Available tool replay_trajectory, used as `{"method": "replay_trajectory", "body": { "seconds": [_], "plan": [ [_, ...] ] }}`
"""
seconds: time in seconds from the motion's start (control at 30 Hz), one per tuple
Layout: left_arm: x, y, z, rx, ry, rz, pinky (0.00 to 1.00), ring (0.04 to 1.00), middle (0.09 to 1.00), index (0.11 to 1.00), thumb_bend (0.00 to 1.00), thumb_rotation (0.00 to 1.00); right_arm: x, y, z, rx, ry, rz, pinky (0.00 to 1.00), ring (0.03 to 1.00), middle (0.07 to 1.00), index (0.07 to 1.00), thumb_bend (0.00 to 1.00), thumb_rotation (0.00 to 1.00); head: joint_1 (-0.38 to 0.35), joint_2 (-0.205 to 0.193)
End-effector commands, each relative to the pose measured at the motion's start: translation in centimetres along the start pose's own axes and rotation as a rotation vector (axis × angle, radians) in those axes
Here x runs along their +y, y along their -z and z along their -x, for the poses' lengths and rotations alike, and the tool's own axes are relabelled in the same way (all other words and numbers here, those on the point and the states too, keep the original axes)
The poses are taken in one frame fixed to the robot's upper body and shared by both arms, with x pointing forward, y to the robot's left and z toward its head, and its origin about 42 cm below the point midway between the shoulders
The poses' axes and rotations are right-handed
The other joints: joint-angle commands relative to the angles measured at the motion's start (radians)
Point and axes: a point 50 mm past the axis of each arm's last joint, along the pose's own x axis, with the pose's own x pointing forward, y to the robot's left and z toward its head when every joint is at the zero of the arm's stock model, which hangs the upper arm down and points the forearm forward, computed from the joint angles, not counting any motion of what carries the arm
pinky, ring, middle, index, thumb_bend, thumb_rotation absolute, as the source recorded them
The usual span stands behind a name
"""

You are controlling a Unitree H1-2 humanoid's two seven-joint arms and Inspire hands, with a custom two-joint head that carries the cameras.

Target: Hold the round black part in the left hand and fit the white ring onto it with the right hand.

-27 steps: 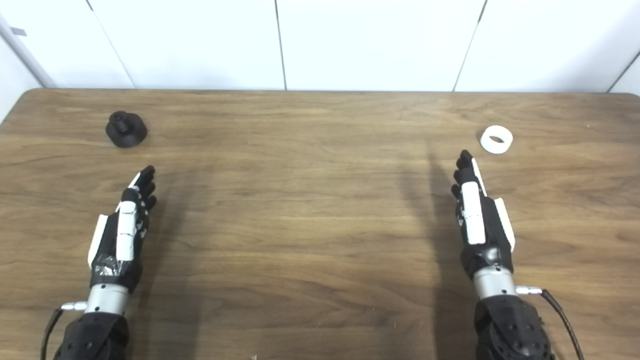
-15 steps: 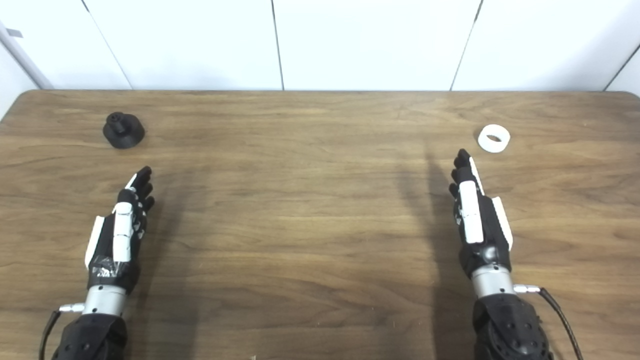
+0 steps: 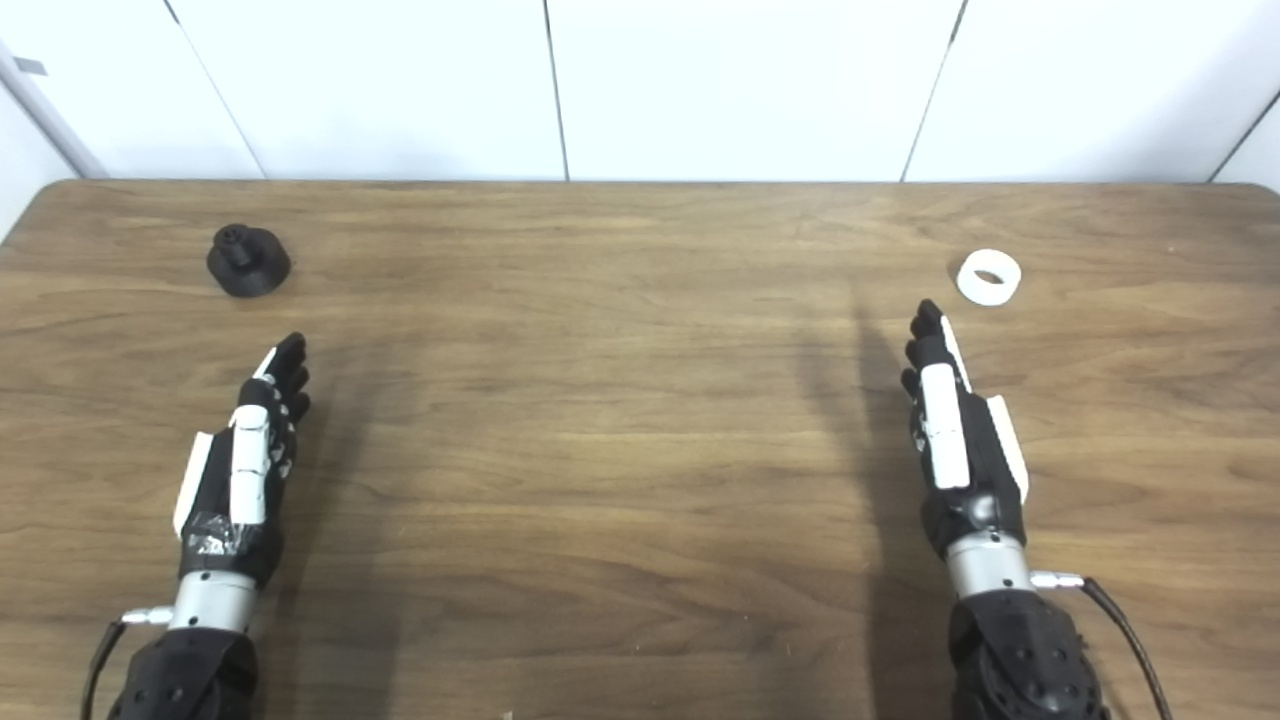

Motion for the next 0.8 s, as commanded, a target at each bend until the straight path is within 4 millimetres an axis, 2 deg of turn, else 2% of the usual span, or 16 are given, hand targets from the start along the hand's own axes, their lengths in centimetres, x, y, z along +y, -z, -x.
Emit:
{"method": "replay_trajectory", "body": {
  "seconds": [0.0, 0.37, 0.53, 0.77],
  "plan": [
    [-0.5, -0.3, 0.1, -0.053, 0.005, 0.009, 1.00, 1.000, 0.988, 0.960, 0.49, 0.99, -0.4, -0.8, -0.2, -0.068, -0.016, -0.011, 1.00, 1.000, 1.000, 0.998, 0.48, 1.00, 0.013, -0.008],
    [-2.3, 0.9, 0.3, -0.033, 0.002, 0.006, 1.00, 1.000, 0.988, 0.956, 0.50, 0.96, -1.0, 0.1, -0.4, -0.073, -0.048, -0.009, 1.00, 1.000, 1.000, 1.000, 0.43, 1.00, 0.112, -0.108],
    [-2.7, 1.3, 0.3, -0.032, 0.002, -0.002, 1.00, 1.000, 0.999, 0.958, 0.51, 0.95, -1.0, 0.0, -0.4, -0.064, -0.047, -0.013, 1.00, 1.000, 1.000, 1.000, 0.43, 1.00, 0.122, -0.122],
    [-2.8, 1.5, 0.4, -0.033, 0.005, -0.014, 1.00, 1.000, 0.995, 0.963, 0.52, 0.89, -0.7, -0.2, -0.3, -0.062, -0.056, 0.003, 1.00, 1.000, 1.000, 1.000, 0.40, 1.00, 0.113, -0.131]
  ]
}}
